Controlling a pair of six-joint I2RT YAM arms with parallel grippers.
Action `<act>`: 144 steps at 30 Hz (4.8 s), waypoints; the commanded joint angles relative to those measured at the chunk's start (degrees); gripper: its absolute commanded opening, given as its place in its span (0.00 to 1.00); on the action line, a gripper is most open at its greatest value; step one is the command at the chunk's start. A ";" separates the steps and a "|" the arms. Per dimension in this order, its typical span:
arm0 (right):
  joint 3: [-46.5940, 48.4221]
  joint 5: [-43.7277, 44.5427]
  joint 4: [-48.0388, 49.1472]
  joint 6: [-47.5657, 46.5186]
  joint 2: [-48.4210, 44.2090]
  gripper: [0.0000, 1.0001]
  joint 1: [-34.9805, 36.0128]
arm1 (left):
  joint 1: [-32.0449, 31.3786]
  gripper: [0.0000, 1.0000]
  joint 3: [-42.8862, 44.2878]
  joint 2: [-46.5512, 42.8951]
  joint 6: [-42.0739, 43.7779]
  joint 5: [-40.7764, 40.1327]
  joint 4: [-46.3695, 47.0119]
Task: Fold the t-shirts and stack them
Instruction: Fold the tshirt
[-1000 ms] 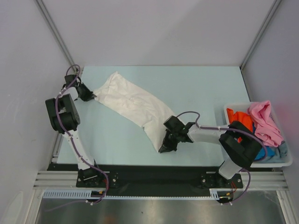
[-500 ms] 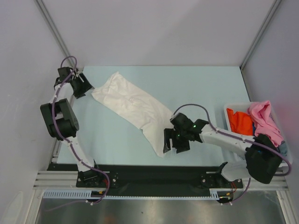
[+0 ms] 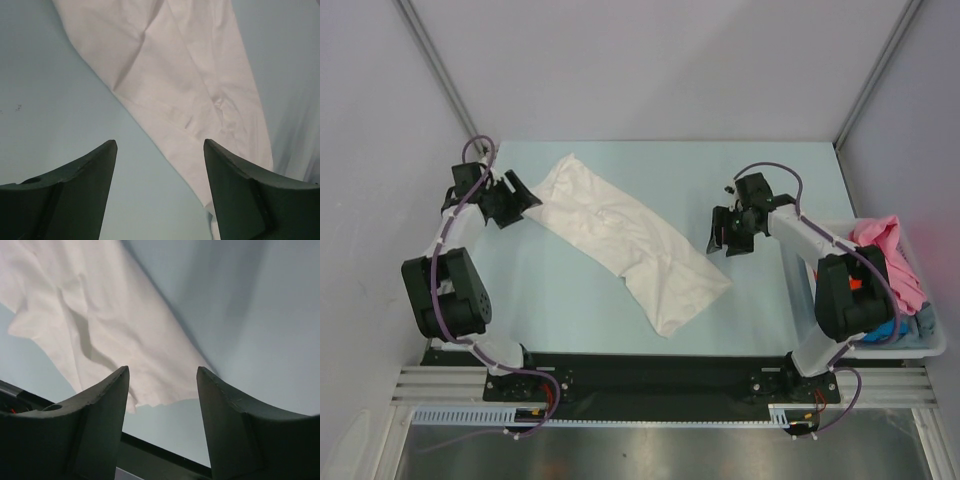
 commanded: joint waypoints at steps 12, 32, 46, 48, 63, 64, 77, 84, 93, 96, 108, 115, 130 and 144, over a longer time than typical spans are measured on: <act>9.22 -17.66 4.83 -13.93 17.39 0.59 -6.66 | -0.24 0.77 4.16 9.95 -1.18 3.96 4.60; 7.46 -18.92 3.69 -11.39 22.32 0.24 -5.52 | 1.61 0.77 4.68 15.66 -2.94 -0.27 5.13; 4.56 -19.09 3.42 -7.96 19.51 0.00 -5.96 | 1.52 0.43 19.25 32.00 -5.40 0.88 6.18; 2.89 -19.27 3.86 -7.08 18.81 0.00 -6.40 | 1.35 0.35 21.72 34.29 -5.58 1.40 6.01; -12.83 -19.97 8.16 3.37 7.65 0.00 -7.45 | -4.72 0.27 47.12 50.81 -9.09 5.62 4.52; -14.32 -19.88 8.51 4.68 6.86 0.00 -7.10 | -4.98 0.27 49.48 51.26 -9.09 5.71 4.08; -23.13 -20.77 15.29 18.42 -1.15 0.00 0.99 | -5.69 0.63 58.65 50.05 -4.35 3.00 -7.07; -14.35 -9.88 0.28 6.21 -0.09 0.18 -0.95 | -6.47 0.69 42.18 32.68 0.66 -0.53 -9.29; -14.95 -8.63 -0.63 5.05 -5.27 0.39 -2.00 | -17.09 0.69 4.20 4.79 -1.26 -0.53 -2.70; -13.73 -11.09 5.25 5.49 -5.46 0.56 -1.83 | -17.99 0.72 -1.36 -0.23 -1.80 0.26 -1.38; 11.92 -14.70 22.58 4.53 21.07 0.72 -0.69 | -17.99 0.75 -6.11 -9.54 0.31 3.15 -3.31; 27.75 -20.22 28.81 6.36 36.37 0.69 0.19 | -18.17 0.73 -14.91 -17.10 -2.23 5.97 -2.52; 60.27 -24.63 28.12 18.58 61.95 0.48 2.39 | -18.25 0.73 -22.56 -25.99 -2.68 7.56 -4.10; 62.05 -18.94 26.54 22.19 64.08 0.00 0.73 | -18.25 0.73 -19.13 -21.86 -1.44 8.70 -3.66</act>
